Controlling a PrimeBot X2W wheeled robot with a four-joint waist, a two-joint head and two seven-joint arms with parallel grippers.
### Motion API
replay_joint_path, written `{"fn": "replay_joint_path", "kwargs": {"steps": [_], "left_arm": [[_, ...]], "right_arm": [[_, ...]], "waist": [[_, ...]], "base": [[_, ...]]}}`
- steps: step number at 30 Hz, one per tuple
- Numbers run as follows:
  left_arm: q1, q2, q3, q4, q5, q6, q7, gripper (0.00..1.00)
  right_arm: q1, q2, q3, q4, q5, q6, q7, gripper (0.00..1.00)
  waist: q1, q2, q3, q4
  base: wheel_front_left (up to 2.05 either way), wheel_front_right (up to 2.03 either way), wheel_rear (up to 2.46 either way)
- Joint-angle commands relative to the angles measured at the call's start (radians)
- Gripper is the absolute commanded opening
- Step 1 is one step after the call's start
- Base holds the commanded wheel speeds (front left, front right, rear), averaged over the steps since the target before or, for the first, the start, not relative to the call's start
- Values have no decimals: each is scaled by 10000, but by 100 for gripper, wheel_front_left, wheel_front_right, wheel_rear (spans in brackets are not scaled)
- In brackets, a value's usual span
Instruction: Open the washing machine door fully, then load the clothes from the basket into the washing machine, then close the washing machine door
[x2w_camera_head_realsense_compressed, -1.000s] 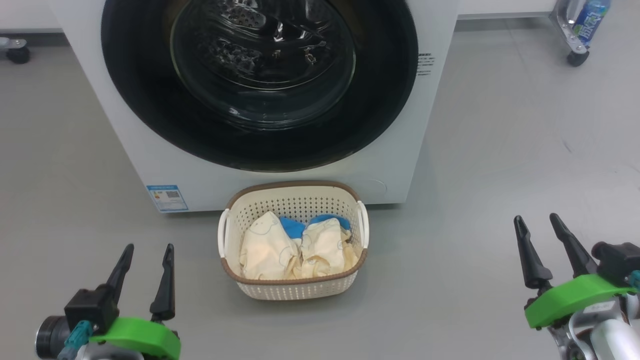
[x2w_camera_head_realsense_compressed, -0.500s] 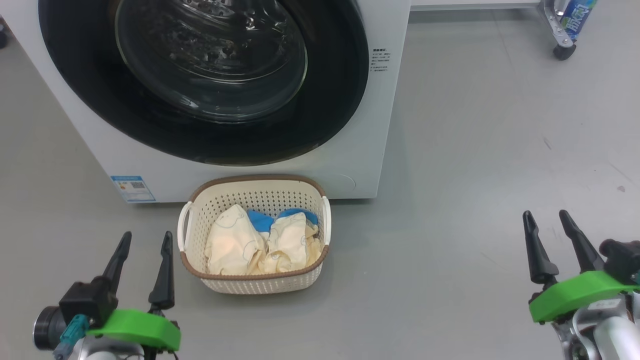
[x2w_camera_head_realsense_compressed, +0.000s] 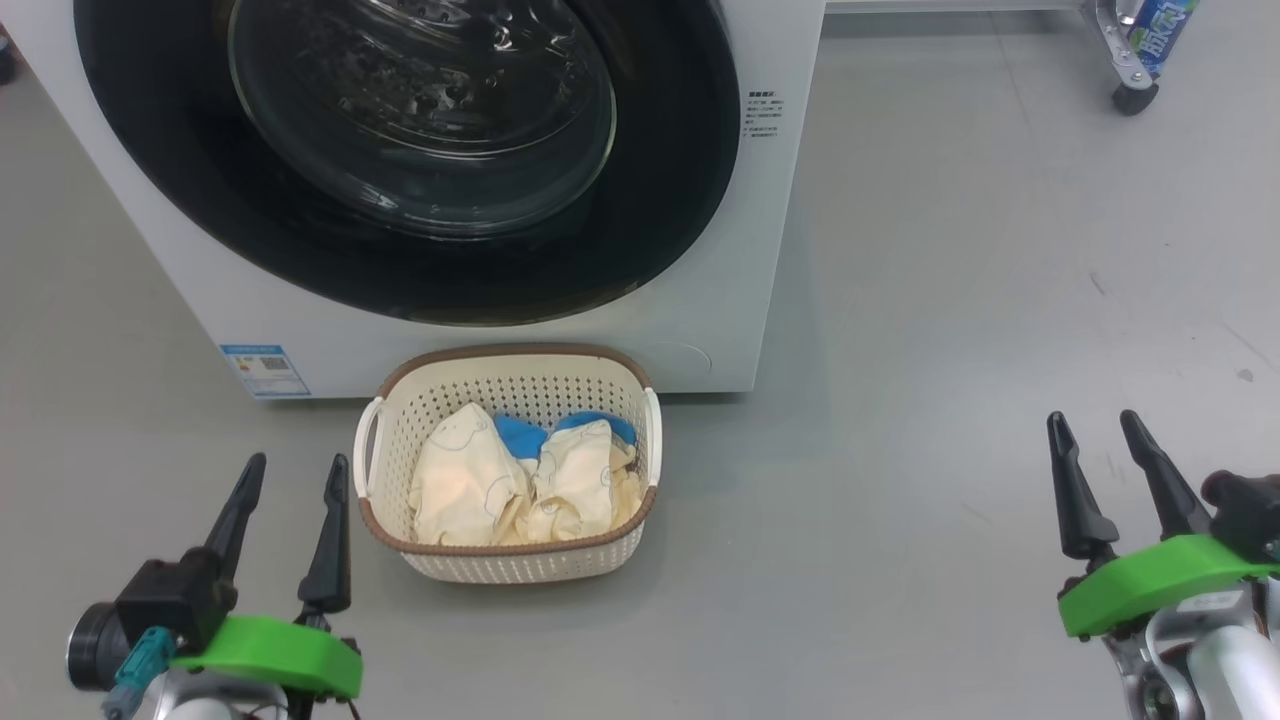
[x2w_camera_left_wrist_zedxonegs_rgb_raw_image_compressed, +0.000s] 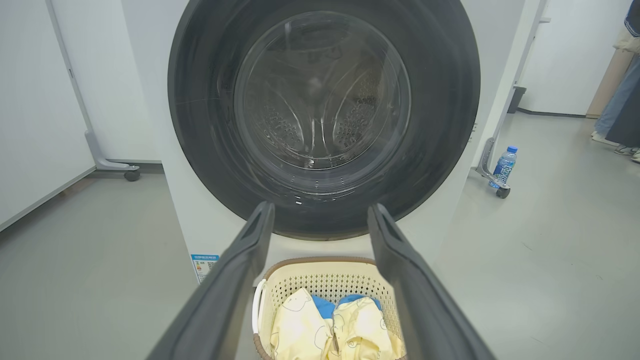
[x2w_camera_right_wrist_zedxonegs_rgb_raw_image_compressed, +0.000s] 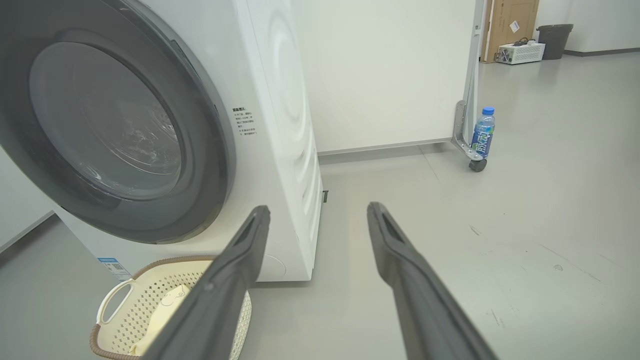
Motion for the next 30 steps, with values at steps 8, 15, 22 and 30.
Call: {"fn": "replay_joint_path", "kwargs": {"steps": [8,15,22,30], "left_arm": [[-296,86,494,-266,119,-102,-139,100],[-272,49,536,-274,255,20,-139,100],[-218,-2,511,-217,350,109,-139,100],[-267,-73,400,-123,403,123,-130,100]], "right_arm": [[-438,-147,98,-288,75,-30,-139,100],[-438,-158,104,-269,82,-30,-150,100],[-569,-56,-60,-169,465,-30,-159,100],[-1406,-254,-179,-167,1385,-30,-80,100]], "waist": [[0,0,0,-30],[0,0,20,-15],[0,0,27,56],[0,0,169,210]], "base": [[0,0,0],[0,0,0],[0,0,0],[0,0,0]]}}
